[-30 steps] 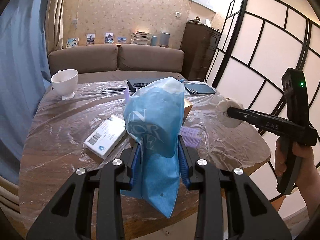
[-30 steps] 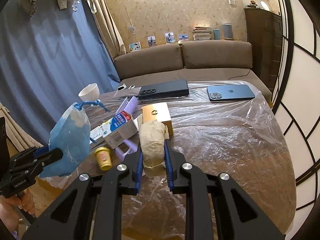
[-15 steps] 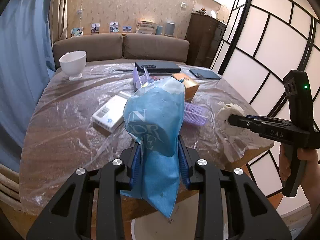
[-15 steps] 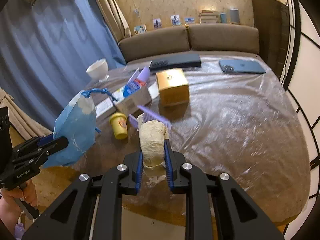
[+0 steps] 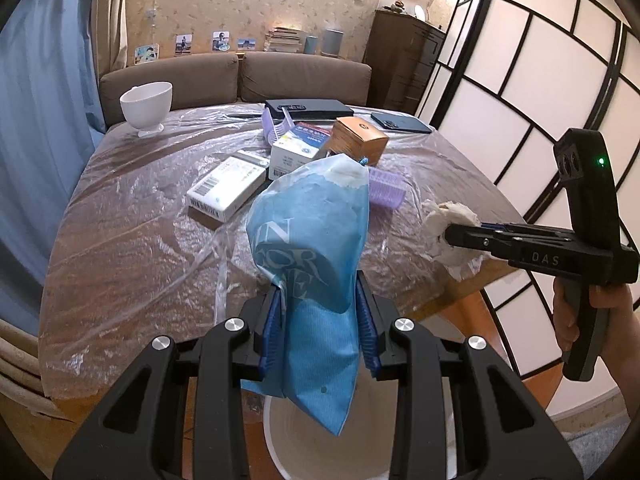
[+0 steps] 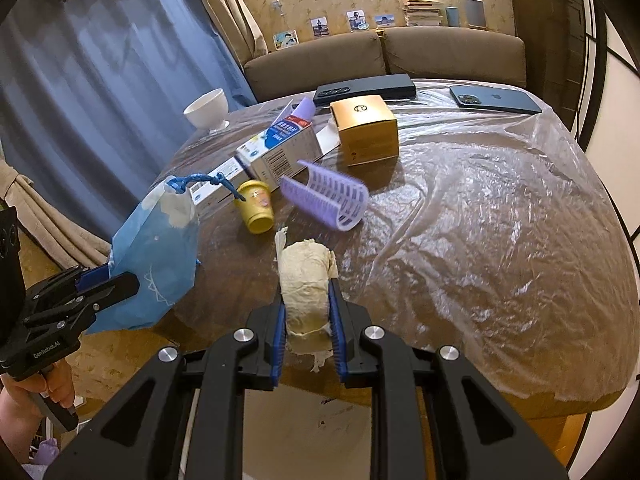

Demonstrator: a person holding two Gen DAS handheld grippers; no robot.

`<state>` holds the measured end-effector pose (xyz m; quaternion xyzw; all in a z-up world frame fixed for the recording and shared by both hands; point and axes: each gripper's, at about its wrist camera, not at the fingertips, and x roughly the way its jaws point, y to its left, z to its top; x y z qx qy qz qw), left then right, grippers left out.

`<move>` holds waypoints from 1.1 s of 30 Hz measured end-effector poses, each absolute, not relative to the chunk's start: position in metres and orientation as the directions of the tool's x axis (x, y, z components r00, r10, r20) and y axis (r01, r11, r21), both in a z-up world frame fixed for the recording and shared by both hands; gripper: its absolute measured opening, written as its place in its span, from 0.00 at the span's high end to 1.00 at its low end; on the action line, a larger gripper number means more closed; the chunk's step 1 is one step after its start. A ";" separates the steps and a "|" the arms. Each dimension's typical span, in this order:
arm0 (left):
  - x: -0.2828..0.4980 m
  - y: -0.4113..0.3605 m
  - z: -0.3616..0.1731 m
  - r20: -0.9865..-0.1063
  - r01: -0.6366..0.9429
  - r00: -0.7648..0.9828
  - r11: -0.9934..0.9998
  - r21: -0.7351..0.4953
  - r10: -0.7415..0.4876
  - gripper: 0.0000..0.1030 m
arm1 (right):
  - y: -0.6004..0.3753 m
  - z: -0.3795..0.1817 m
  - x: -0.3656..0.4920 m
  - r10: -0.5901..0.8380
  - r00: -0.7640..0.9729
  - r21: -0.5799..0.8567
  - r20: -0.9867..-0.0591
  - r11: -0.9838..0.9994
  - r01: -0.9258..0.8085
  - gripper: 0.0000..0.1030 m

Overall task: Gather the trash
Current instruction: 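Carry the blue bag and crumpled tissue over the white trash bin with both tools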

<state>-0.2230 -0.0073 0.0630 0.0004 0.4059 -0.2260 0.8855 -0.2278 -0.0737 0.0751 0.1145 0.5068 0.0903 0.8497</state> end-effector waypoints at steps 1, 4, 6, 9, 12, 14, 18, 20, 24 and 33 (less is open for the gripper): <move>-0.225 -0.007 0.063 -0.721 0.403 0.566 0.897 -0.182 -0.400 0.66 | -0.073 0.076 -0.230 0.269 0.470 0.285 -0.841 0.958 -0.040 0.81; -0.230 -0.005 0.064 -0.726 0.410 0.557 0.894 -0.183 -0.404 0.66 | -0.068 0.078 -0.238 0.273 0.465 0.282 -0.842 0.958 -0.051 0.81; -0.233 -0.005 0.063 -0.731 0.417 0.548 0.891 -0.182 -0.406 0.66 | -0.067 0.079 -0.242 0.275 0.462 0.282 -0.843 0.958 -0.056 0.81; -0.237 -0.004 0.063 -0.736 0.430 0.536 0.884 -0.182 -0.413 0.66 | -0.065 0.081 -0.248 0.278 0.459 0.281 -0.844 0.958 -0.063 0.81; -0.243 -0.004 0.063 -0.741 0.447 0.524 0.876 -0.180 -0.420 0.66 | -0.063 0.083 -0.254 0.282 0.457 0.281 -0.844 0.957 -0.072 0.81; -0.245 -0.004 0.063 -0.744 0.455 0.519 0.873 -0.177 -0.422 0.66 | -0.061 0.085 -0.257 0.281 0.456 0.278 -0.844 0.958 -0.076 0.81; -0.251 -0.004 0.063 -0.749 0.475 0.505 0.863 -0.173 -0.428 0.66 | -0.059 0.087 -0.263 0.284 0.454 0.276 -0.844 0.957 -0.085 0.81; -0.255 -0.004 0.064 -0.752 0.487 0.499 0.857 -0.167 -0.430 0.66 | -0.057 0.088 -0.266 0.287 0.452 0.277 -0.845 0.957 -0.090 0.81; -0.262 -0.004 0.065 -0.756 0.508 0.487 0.846 -0.162 -0.437 0.66 | -0.054 0.089 -0.272 0.295 0.444 0.280 -0.846 0.955 -0.100 0.81; -0.280 -0.009 0.065 -0.766 0.574 0.443 0.804 -0.156 -0.465 0.66 | -0.049 0.089 -0.286 0.313 0.418 0.294 -0.853 0.949 -0.111 0.81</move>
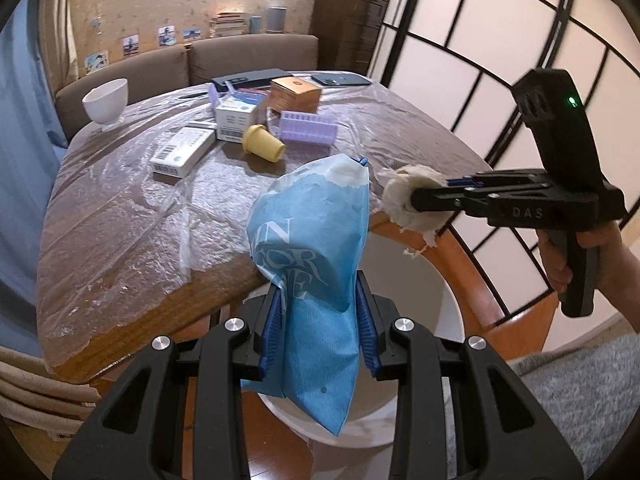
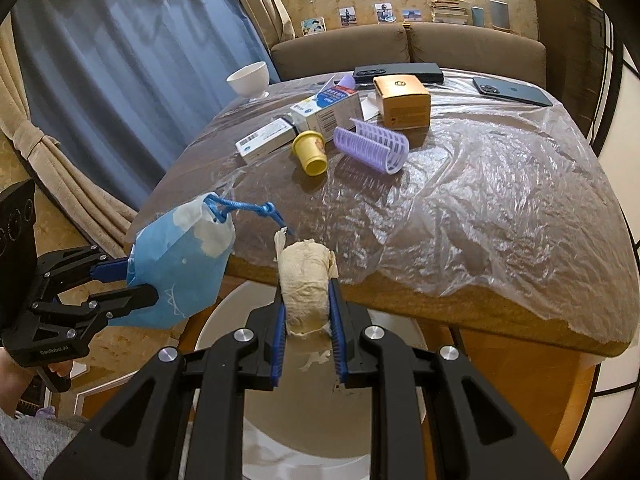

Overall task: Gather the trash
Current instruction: 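Carry the blue bag and crumpled tissue over the white trash bin with both tools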

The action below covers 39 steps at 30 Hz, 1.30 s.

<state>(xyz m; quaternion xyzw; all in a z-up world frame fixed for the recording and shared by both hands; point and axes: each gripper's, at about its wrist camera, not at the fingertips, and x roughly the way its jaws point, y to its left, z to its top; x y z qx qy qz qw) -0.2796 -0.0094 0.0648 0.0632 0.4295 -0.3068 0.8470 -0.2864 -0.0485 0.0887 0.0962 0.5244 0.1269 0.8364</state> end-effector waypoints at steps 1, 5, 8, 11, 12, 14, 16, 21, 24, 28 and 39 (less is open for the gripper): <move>-0.282 -0.010 0.064 -0.769 0.581 0.435 0.799 -0.159 -0.469 0.66 | -0.048 0.088 -0.288 0.316 0.414 0.297 -0.854 0.948 -0.111 0.81; -0.289 -0.015 0.059 -0.778 0.609 0.402 0.776 -0.167 -0.483 0.66 | -0.047 0.086 -0.293 0.326 0.401 0.307 -0.856 0.945 -0.114 0.81; -0.295 -0.019 0.055 -0.784 0.631 0.380 0.757 -0.168 -0.491 0.66 | -0.046 0.082 -0.296 0.330 0.385 0.309 -0.862 0.944 -0.116 0.81; -0.299 -0.022 0.050 -0.793 0.646 0.354 0.743 -0.176 -0.496 0.66 | -0.045 0.077 -0.299 0.330 0.368 0.309 -0.869 0.944 -0.116 0.81; -0.300 -0.022 0.048 -0.795 0.650 0.345 0.738 -0.181 -0.499 0.66 | -0.045 0.076 -0.300 0.331 0.362 0.311 -0.871 0.943 -0.115 0.81; -0.303 -0.023 0.045 -0.801 0.656 0.333 0.732 -0.183 -0.498 0.66 | -0.044 0.071 -0.301 0.329 0.350 0.308 -0.877 0.944 -0.114 0.81; -0.305 -0.025 0.040 -0.810 0.661 0.320 0.728 -0.181 -0.491 0.66 | -0.044 0.068 -0.302 0.324 0.341 0.304 -0.882 0.946 -0.114 0.81; -0.307 -0.025 0.028 -0.830 0.662 0.291 0.727 -0.184 -0.476 0.66 | -0.043 0.055 -0.306 0.320 0.312 0.302 -0.895 0.947 -0.104 0.81; -0.305 -0.024 0.021 -0.839 0.650 0.281 0.735 -0.191 -0.466 0.66 | -0.043 0.049 -0.306 0.320 0.298 0.305 -0.899 0.947 -0.099 0.81; -0.299 -0.027 0.010 -0.854 0.641 0.270 0.745 -0.185 -0.444 0.66 | -0.042 0.041 -0.306 0.318 0.284 0.303 -0.905 0.948 -0.096 0.81; -0.286 -0.032 -0.015 -0.882 0.596 0.257 0.783 -0.177 -0.395 0.66 | -0.040 0.023 -0.304 0.312 0.259 0.303 -0.914 0.950 -0.077 0.81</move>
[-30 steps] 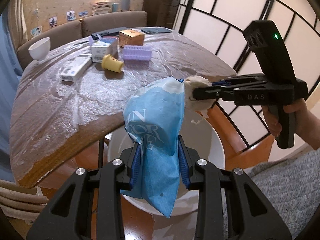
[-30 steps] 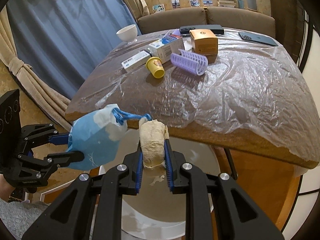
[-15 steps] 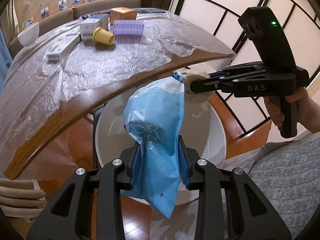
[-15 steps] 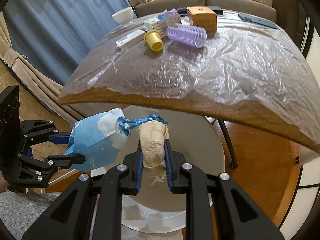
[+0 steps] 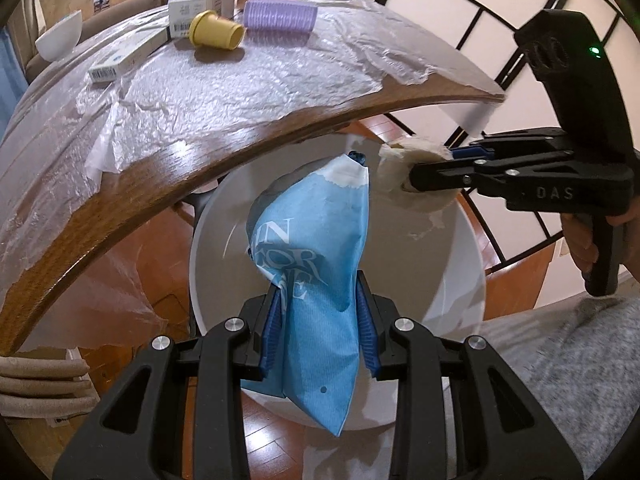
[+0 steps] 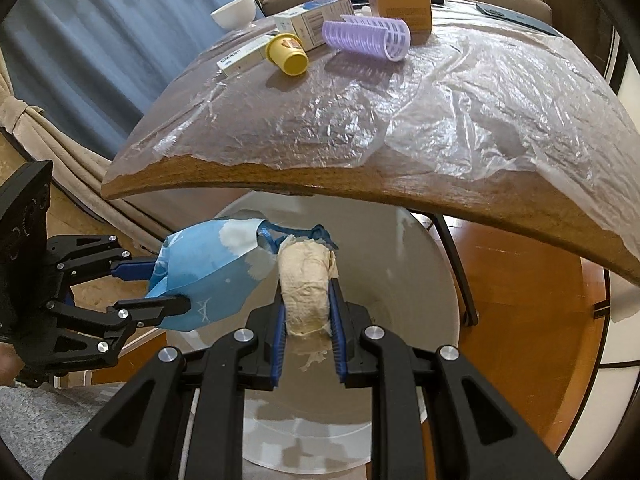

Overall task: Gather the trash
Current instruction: 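Carry the blue bag and crumpled tissue over the white trash bin with both tools, then open the left tool to drop the blue bag while the right tool drops the crumpled tissue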

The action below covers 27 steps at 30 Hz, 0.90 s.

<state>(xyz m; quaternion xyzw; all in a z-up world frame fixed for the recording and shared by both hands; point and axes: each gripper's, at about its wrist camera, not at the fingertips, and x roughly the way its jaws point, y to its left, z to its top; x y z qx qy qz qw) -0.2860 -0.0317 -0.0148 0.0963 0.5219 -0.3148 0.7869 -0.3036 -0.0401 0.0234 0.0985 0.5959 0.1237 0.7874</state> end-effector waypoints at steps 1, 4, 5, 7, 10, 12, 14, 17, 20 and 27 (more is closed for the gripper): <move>-0.284 -0.032 -0.017 -0.885 0.590 0.254 0.788 -0.177 -0.389 0.66 | -0.040 0.022 -0.303 0.311 0.257 0.302 -0.915 0.950 -0.077 0.81; -0.282 -0.033 -0.022 -0.892 0.581 0.251 0.796 -0.172 -0.376 0.66 | -0.037 0.015 -0.301 0.307 0.249 0.298 -0.918 0.952 -0.076 0.81; -0.281 -0.034 -0.024 -0.894 0.579 0.250 0.797 -0.170 -0.372 0.66 | -0.036 0.013 -0.301 0.306 0.247 0.297 -0.919 0.952 -0.074 0.81; -0.279 -0.034 -0.027 -0.898 0.572 0.249 0.803 -0.166 -0.363 0.66 | -0.035 0.010 -0.299 0.304 0.243 0.296 -0.921 0.953 -0.070 0.81; -0.276 -0.035 -0.032 -0.903 0.559 0.248 0.813 -0.163 -0.351 0.66 | -0.033 0.006 -0.297 0.302 0.238 0.295 -0.923 0.953 -0.065 0.81; -0.274 -0.034 -0.035 -0.907 0.550 0.246 0.820 -0.160 -0.342 0.66 | -0.034 0.003 -0.297 0.304 0.233 0.299 -0.924 0.952 -0.056 0.81; -0.274 -0.033 -0.039 -0.910 0.544 0.245 0.824 -0.158 -0.336 0.66 | -0.033 0.000 -0.297 0.302 0.229 0.299 -0.925 0.953 -0.050 0.81; -0.271 -0.037 -0.047 -0.914 0.541 0.241 0.827 -0.152 -0.325 0.66 | -0.033 -0.004 -0.296 0.300 0.224 0.297 -0.927 0.954 -0.048 0.81; -0.269 -0.040 -0.053 -0.918 0.540 0.238 0.829 -0.147 -0.318 0.66 | -0.030 -0.009 -0.295 0.297 0.220 0.295 -0.929 0.955 -0.044 0.81; -0.269 -0.049 -0.065 -0.922 0.547 0.234 0.826 -0.139 -0.310 0.66 | -0.029 -0.017 -0.294 0.293 0.212 0.291 -0.932 0.956 -0.039 0.81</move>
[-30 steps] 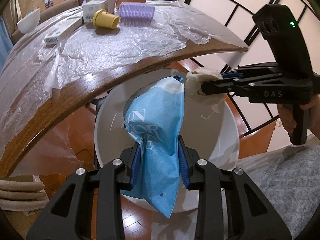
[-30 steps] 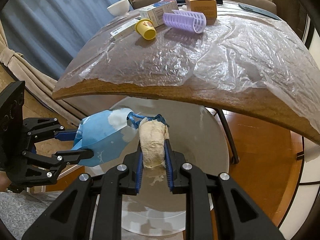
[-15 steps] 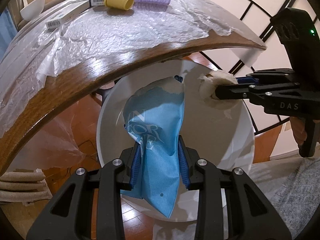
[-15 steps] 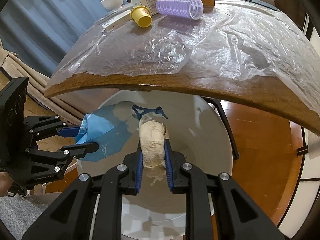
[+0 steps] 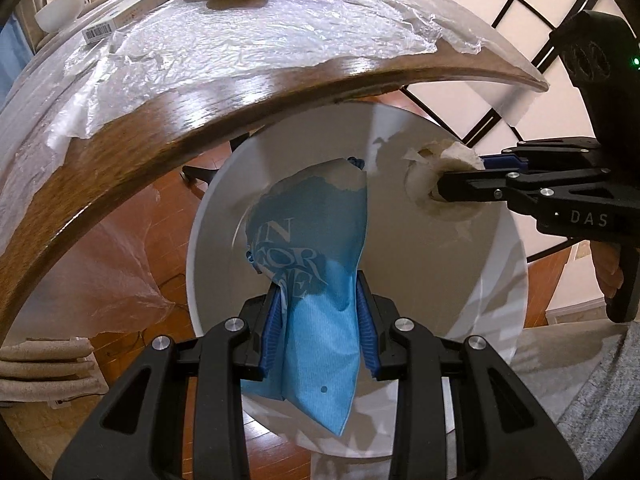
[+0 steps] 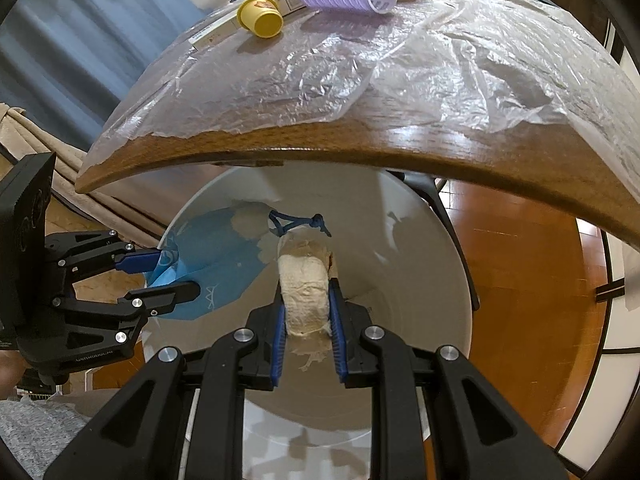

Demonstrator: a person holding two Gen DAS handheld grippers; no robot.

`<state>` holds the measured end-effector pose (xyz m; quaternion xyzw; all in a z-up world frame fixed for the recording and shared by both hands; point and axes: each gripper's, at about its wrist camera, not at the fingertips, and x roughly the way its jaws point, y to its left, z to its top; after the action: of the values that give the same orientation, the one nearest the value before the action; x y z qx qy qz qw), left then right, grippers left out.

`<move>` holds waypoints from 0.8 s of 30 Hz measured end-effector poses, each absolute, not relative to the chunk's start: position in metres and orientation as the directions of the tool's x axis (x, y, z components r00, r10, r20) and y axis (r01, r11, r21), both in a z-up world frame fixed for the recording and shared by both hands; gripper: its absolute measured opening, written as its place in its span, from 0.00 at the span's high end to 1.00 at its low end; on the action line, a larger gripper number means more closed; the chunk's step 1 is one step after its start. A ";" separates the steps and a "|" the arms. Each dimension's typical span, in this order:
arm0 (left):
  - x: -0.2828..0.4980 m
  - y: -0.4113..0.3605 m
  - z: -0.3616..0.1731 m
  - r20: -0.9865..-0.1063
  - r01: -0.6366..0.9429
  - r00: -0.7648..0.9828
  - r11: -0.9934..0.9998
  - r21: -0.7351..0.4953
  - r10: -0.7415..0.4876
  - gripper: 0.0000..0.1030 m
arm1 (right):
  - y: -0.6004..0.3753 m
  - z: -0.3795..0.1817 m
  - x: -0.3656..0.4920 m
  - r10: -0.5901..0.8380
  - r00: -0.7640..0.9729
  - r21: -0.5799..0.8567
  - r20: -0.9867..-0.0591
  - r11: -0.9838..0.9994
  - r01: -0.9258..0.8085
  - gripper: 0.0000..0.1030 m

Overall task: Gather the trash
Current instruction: 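Open the left tool to drop the blue bag while the right tool drops the crumpled tissue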

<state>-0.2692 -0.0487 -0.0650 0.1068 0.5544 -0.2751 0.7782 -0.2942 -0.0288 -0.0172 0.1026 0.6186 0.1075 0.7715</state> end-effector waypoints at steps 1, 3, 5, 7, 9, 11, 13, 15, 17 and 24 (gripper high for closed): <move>-0.268 -0.049 -0.066 -0.922 0.547 0.233 0.826 -0.138 -0.309 0.66 | -0.030 -0.019 -0.295 0.292 0.211 0.291 -0.933 0.956 -0.039 0.81; -0.268 -0.052 -0.072 -0.923 0.548 0.231 0.825 -0.137 -0.306 0.66 | -0.030 -0.022 -0.295 0.290 0.209 0.289 -0.934 0.957 -0.037 0.81; -0.268 -0.052 -0.076 -0.925 0.548 0.229 0.825 -0.136 -0.304 0.66 | -0.031 -0.024 -0.295 0.289 0.207 0.288 -0.935 0.957 -0.033 0.81; -0.268 -0.053 -0.080 -0.926 0.549 0.227 0.825 -0.135 -0.302 0.66 | -0.031 -0.026 -0.294 0.286 0.206 0.287 -0.936 0.958 -0.026 0.81; -0.268 -0.054 -0.083 -0.927 0.549 0.225 0.825 -0.134 -0.300 0.66 | -0.030 -0.025 -0.294 0.287 0.205 0.289 -0.936 0.957 -0.018 0.81; -0.267 -0.056 -0.086 -0.927 0.548 0.223 0.825 -0.135 -0.300 0.66 | -0.031 -0.025 -0.294 0.284 0.205 0.287 -0.937 0.958 -0.019 0.81; -0.266 -0.058 -0.088 -0.928 0.549 0.222 0.825 -0.135 -0.300 0.66 | -0.031 -0.025 -0.294 0.283 0.204 0.285 -0.937 0.958 -0.020 0.81; -0.265 -0.058 -0.092 -0.928 0.552 0.221 0.823 -0.136 -0.301 0.66 | -0.031 -0.026 -0.294 0.281 0.203 0.283 -0.938 0.959 -0.019 0.81; -0.265 -0.060 -0.090 -0.928 0.556 0.221 0.820 -0.134 -0.301 0.66 | -0.033 -0.027 -0.294 0.281 0.203 0.284 -0.938 0.959 -0.018 0.81; -0.263 -0.060 -0.086 -0.926 0.565 0.211 0.812 -0.146 -0.313 0.63 | -0.033 -0.027 -0.294 0.267 0.202 0.270 -0.942 0.963 -0.012 0.78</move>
<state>-0.2633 -0.0599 -0.0857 0.1123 0.5597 -0.2850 0.7700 -0.2943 -0.0325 -0.0266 0.1018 0.6250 0.0907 0.7686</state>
